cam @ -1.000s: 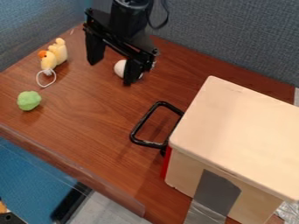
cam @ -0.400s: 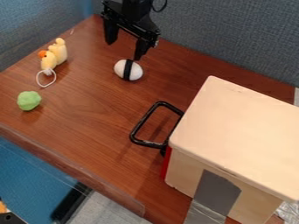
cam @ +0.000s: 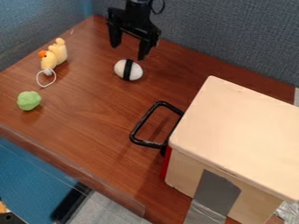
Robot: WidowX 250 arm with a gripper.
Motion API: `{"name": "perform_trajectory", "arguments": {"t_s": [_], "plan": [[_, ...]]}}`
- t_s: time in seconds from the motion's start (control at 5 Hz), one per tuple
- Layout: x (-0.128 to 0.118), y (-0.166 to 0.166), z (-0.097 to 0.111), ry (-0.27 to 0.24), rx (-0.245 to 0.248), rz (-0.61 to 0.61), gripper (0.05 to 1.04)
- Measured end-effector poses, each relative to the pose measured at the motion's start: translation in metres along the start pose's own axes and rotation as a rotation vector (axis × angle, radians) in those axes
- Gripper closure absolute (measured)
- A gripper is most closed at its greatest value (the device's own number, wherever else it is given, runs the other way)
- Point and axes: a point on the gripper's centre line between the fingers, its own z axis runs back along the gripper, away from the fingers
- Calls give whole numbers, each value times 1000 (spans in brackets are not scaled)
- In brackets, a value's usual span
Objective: Lift the egg from the table and put it on top of the drawer
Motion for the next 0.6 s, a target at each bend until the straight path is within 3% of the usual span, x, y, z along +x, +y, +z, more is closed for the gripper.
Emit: {"name": "perform_trajectory", "arguments": {"t_s": [0.4, 0.6], "plan": [[-7, -6, -30, 74, 1, -4, 83], [-13, -9, -37, 81, 21, -29, 113]]}}
